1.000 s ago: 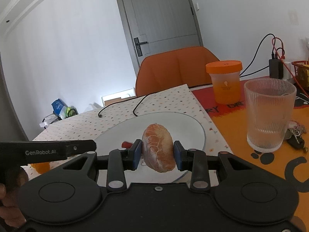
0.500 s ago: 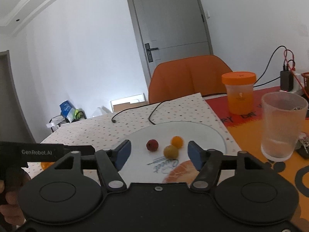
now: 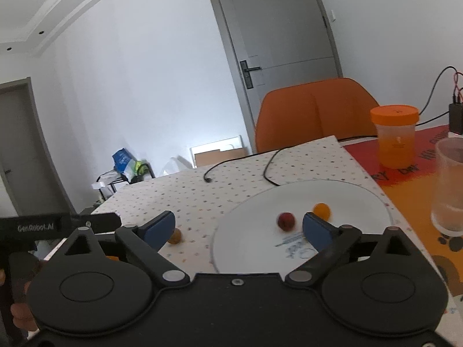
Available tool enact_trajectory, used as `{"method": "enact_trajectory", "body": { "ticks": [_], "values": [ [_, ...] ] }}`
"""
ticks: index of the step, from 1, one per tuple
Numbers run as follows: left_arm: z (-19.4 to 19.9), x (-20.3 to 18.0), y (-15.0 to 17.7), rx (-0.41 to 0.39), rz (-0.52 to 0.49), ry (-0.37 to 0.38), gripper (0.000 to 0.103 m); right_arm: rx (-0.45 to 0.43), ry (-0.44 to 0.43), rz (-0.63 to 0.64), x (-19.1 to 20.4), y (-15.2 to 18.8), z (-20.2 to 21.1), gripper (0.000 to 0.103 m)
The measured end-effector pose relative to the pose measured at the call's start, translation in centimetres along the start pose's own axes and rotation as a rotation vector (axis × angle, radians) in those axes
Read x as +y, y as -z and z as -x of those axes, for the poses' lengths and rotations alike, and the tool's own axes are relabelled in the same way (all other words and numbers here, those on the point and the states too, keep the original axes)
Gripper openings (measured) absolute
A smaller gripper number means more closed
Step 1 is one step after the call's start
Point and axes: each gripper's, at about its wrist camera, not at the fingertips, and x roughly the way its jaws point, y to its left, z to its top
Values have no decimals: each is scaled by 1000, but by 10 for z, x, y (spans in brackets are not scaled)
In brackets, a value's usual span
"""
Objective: Organize fruits
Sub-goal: 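Move both tools back to the fruit cluster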
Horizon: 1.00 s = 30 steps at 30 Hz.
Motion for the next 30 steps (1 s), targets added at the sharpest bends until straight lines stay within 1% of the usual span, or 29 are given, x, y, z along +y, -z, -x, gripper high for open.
{"method": "enact_trajectory", "body": {
  "ticks": [5,10,16,19,24,27,30],
  "values": [
    [10,21,2,-7,30,-18,98,7,-18,0,13,-2,-4,100],
    [16,43,7,-10,40,-55,98,17,-40,41,31,-1,-10,102],
    [19,74,12,2,84,-92,98,46,-92,63,53,-1,-28,102],
    [20,84,14,2,81,-106,98,65,-115,74,63,2,-37,102],
    [20,99,18,0,107,-121,98,107,-139,77,73,9,-48,101],
    [19,105,20,0,128,-122,98,136,-145,94,78,13,-52,100],
    [18,109,21,1,149,-120,98,167,-155,108,83,14,-57,93]
  ]
}}
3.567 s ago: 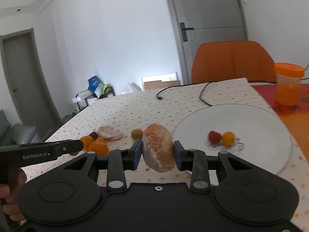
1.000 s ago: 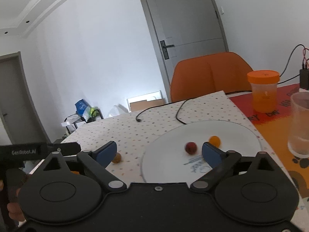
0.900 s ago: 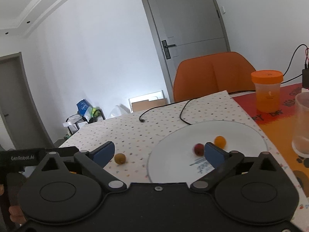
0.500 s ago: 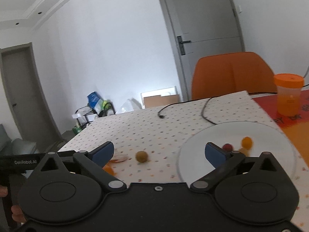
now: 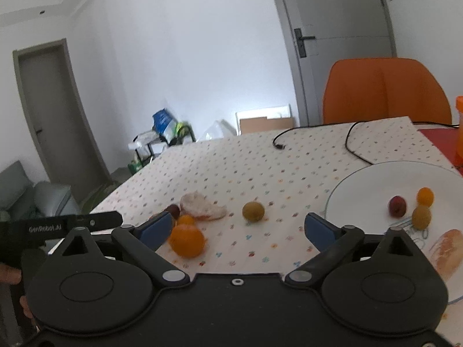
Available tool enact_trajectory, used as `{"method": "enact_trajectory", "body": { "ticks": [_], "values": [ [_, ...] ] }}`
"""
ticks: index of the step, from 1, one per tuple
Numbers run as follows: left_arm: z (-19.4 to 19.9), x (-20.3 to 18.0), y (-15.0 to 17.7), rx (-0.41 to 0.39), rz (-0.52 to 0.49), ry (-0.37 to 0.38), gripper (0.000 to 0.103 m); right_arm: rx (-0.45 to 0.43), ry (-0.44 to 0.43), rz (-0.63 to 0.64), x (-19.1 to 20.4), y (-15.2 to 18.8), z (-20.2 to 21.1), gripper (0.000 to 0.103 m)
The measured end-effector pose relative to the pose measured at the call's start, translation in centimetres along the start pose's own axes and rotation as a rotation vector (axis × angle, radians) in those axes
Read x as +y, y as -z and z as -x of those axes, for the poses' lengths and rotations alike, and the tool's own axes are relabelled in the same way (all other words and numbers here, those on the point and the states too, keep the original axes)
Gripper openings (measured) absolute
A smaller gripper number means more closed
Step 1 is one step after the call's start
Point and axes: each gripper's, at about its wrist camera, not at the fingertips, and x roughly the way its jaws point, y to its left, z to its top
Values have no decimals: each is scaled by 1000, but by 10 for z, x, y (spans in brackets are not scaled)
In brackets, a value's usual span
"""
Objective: Organize fruits
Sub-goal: 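Move both tools back to the fruit cluster, then grasp the large orange with the left tool while the right tool grasps the olive-green fruit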
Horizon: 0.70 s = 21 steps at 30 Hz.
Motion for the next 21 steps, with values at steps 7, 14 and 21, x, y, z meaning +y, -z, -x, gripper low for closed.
{"method": "enact_trajectory", "body": {
  "ticks": [7,14,21],
  "values": [
    [-5,-4,-3,-8,-5,9,95,38,-6,-23,0,-8,-7,85],
    [-23,-10,-7,33,-9,-4,78,98,18,-31,2,-16,-29,68],
    [-44,-13,-3,83,11,16,64,148,53,-30,-1,-16,-51,61]
  ]
}}
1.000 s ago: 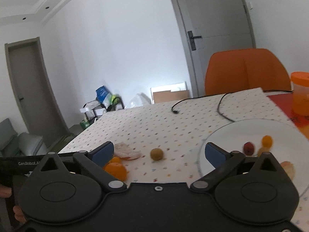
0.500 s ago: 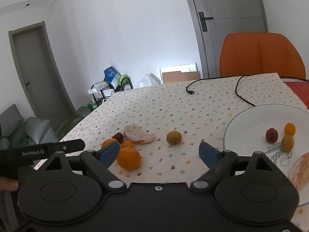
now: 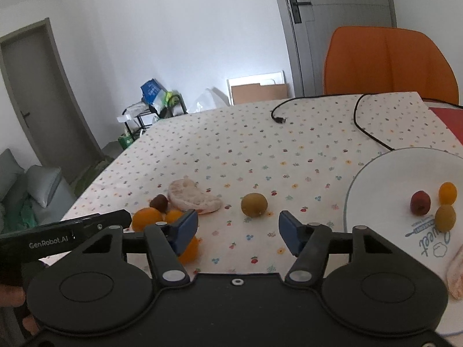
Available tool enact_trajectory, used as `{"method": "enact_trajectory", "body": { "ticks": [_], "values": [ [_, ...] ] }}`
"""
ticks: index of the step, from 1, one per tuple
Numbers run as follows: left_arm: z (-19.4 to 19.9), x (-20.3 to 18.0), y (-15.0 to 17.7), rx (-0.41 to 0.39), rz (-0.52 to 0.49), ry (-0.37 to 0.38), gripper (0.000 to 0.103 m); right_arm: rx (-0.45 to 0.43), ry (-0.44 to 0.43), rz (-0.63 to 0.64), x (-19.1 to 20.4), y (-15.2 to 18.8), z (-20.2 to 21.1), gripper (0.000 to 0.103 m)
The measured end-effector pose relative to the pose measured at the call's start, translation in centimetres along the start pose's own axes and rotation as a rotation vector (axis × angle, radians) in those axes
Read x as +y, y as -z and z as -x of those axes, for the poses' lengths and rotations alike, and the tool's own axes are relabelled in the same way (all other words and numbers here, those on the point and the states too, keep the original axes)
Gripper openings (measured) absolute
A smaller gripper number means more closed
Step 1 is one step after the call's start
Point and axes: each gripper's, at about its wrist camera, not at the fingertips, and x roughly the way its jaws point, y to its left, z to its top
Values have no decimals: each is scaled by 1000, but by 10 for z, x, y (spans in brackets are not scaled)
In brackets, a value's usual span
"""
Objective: Organize fruits
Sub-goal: 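Grasp the large orange with the left tool while the right tool grasps the olive-green fruit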
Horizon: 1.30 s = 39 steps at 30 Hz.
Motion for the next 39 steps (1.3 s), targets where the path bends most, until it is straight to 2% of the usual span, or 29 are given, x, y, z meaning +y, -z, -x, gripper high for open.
{"method": "enact_trajectory", "body": {
  "ticks": [2,9,11,15,17,19,23,30,39],
  "values": [
    [-5,-1,0,11,6,-1,57,14,4,-2,-2,-1,-7,59],
    [-19,-3,-4,27,18,24,46,55,19,31,0,-6,-31,58],
    [-24,-7,-5,47,9,33,35,64,31,48,1,-8,-38,57],
    [-26,-8,-8,55,3,30,34,81,38,62,0,-12,-49,53],
    [-27,-7,-9,55,11,31,34,99,39,57,-1,-14,-55,41],
    [-27,-6,-10,54,17,24,34,110,37,62,0,-14,-59,40],
    [-24,-6,-13,36,20,15,34,108,55,99,5,-14,-62,27],
    [-12,-4,-11,-2,41,-8,34,116,42,93,8,-15,-55,26],
    [15,-13,-6,-56,25,-1,34,83,36,77,11,-5,-22,26]
  ]
}}
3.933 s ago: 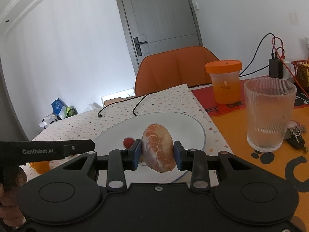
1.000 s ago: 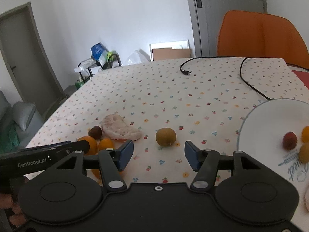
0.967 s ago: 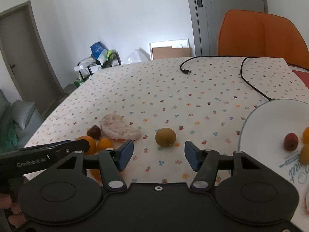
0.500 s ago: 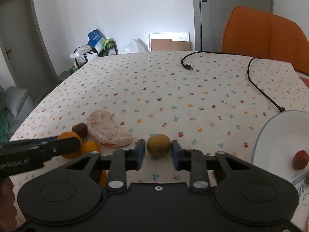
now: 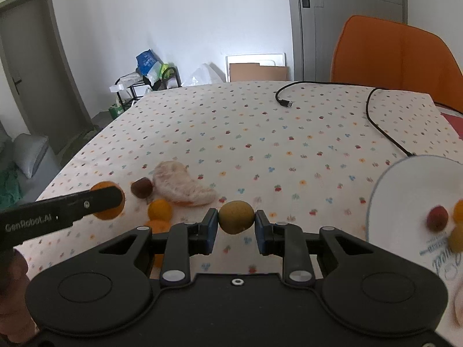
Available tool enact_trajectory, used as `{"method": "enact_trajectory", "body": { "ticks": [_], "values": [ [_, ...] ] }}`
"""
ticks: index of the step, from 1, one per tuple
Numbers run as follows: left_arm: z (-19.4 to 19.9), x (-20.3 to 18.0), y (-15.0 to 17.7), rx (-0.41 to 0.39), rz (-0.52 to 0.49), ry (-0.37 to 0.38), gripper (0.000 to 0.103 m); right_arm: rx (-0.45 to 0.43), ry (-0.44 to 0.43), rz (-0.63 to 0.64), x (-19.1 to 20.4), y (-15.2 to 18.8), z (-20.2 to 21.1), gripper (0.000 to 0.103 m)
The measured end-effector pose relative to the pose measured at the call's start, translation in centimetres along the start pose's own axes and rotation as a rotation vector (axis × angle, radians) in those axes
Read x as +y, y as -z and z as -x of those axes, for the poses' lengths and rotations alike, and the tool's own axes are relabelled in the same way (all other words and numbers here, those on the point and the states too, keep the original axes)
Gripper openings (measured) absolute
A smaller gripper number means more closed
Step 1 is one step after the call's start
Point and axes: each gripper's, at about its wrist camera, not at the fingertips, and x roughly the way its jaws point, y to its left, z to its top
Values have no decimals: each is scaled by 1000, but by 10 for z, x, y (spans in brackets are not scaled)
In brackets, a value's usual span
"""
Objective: Organize fruits
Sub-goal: 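Grasp the large orange with the left tool while the right tool grasps the olive-green fruit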
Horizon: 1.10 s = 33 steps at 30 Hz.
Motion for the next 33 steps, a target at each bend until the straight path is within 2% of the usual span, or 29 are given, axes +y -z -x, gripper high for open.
{"method": "enact_trajectory", "body": {
  "ticks": [17,24,33],
  "values": [
    [41,-35,-6,-94,-72,45,34,-122,-1,-6,-8,1,67,26],
    [43,-50,-5,-94,-104,71,34,-159,25,-33,-23,3,84,26],
    [30,-81,-2,-88,-145,127,34,-200,88,-89,-62,16,105,26]
  ]
}}
